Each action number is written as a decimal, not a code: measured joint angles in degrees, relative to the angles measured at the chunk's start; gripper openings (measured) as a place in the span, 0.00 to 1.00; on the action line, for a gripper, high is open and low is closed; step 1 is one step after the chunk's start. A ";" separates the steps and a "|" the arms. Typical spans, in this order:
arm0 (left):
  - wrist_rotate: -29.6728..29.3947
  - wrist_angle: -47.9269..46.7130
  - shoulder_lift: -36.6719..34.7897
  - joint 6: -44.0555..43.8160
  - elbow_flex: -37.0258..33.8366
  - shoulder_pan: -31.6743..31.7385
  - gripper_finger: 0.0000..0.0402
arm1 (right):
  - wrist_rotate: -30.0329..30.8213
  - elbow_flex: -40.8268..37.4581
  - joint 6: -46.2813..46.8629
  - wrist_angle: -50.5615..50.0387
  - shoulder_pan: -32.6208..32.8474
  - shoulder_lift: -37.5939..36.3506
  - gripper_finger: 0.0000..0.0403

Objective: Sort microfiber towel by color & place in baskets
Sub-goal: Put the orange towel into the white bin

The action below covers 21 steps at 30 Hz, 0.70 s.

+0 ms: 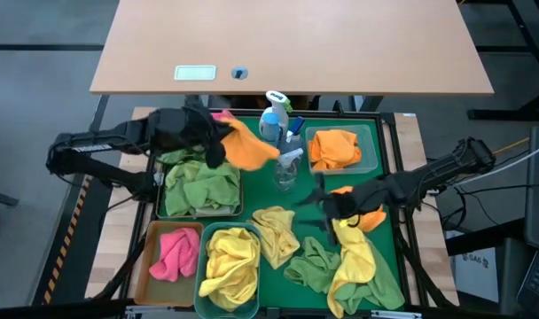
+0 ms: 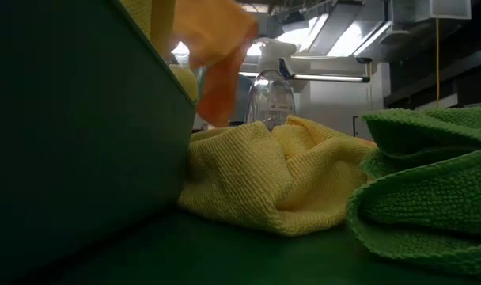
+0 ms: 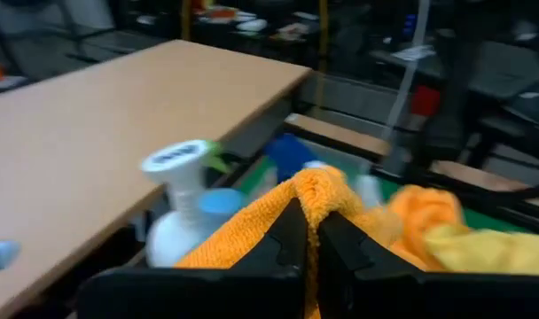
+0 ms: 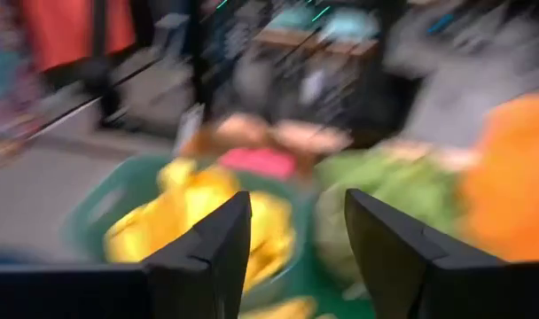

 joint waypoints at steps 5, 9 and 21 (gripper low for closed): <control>-0.69 1.23 1.60 -2.96 -0.02 -6.20 0.00 | 9.41 0.00 -7.32 8.60 -0.07 -0.31 0.45; -2.24 5.79 4.65 -2.96 -0.02 -10.52 0.00 | 10.03 0.00 -11.37 11.03 -0.04 0.28 0.45; -2.45 26.94 18.40 0.36 -0.07 -17.75 0.00 | 10.24 0.00 -11.74 11.98 -0.34 1.77 0.45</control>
